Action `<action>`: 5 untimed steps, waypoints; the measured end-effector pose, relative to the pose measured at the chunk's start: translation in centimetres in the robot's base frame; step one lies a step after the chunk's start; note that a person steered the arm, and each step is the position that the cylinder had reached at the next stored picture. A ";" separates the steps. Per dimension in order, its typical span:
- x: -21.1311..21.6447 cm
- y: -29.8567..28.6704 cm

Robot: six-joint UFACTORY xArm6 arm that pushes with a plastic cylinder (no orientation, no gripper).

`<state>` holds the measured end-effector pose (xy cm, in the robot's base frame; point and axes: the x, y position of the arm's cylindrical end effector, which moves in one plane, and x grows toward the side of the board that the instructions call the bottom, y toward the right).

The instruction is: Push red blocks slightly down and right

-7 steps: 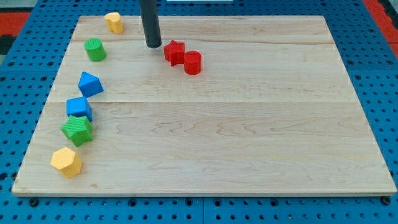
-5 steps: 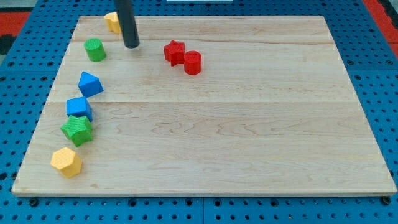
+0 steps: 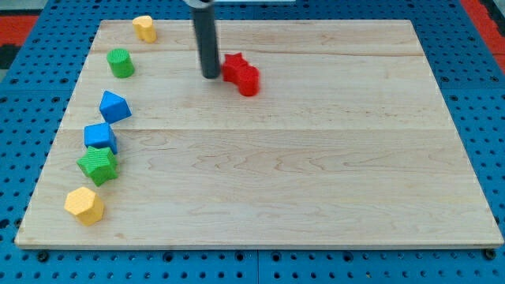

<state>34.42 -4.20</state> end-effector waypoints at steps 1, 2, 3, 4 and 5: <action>1.5 3.6; 1.7 2.3; 8.7 2.3; 10.0 0.5; 9.4 -1.5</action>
